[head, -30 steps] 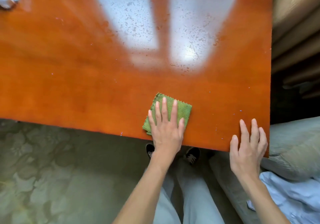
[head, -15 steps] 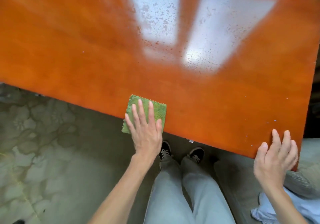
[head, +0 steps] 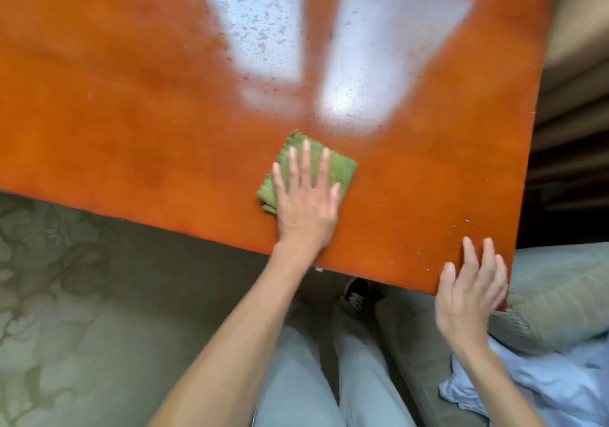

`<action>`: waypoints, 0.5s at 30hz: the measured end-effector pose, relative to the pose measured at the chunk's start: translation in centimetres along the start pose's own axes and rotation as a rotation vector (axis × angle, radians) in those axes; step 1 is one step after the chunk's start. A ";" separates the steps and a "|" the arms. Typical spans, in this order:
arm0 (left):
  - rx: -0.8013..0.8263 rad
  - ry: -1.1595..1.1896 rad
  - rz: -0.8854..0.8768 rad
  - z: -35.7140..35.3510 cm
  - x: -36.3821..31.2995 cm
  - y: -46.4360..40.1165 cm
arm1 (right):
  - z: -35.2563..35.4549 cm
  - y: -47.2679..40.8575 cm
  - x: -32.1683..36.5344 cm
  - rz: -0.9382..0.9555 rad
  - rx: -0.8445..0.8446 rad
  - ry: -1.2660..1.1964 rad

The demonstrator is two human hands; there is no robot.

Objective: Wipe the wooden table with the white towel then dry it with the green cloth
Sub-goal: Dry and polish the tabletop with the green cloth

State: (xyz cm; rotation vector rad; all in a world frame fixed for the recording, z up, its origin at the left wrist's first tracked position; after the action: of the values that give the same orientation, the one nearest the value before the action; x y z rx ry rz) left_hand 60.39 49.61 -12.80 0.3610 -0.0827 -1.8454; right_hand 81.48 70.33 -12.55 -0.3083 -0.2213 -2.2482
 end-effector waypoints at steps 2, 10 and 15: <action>-0.023 0.047 0.172 1.8 6.1 -2.1 | 0.4 -0.3 -0.1 -0.002 0.041 -0.048; -0.041 0.143 0.382 1.3 8.5 3.9 | 3.3 -1.7 -4.1 -0.061 0.047 -0.320; -0.027 0.059 0.262 -3.0 -5.0 8.6 | 2.7 -3.3 -6.7 -0.198 0.189 -0.598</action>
State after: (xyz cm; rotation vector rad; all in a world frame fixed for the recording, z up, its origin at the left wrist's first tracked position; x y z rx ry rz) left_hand 70.45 52.14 -12.53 0.3681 -0.0613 -1.5750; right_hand 83.55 78.01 -12.10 -0.8838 -0.8014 -2.2482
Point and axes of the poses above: each hand's wrist, its own y-axis away from the middle knuckle, its own z-axis out of the back of the hand, x = y × z, the point moved 5 cm from there along -y, towards the middle knuckle, and after that the axes turned 4 degrees about x, right-handed, at the moved point
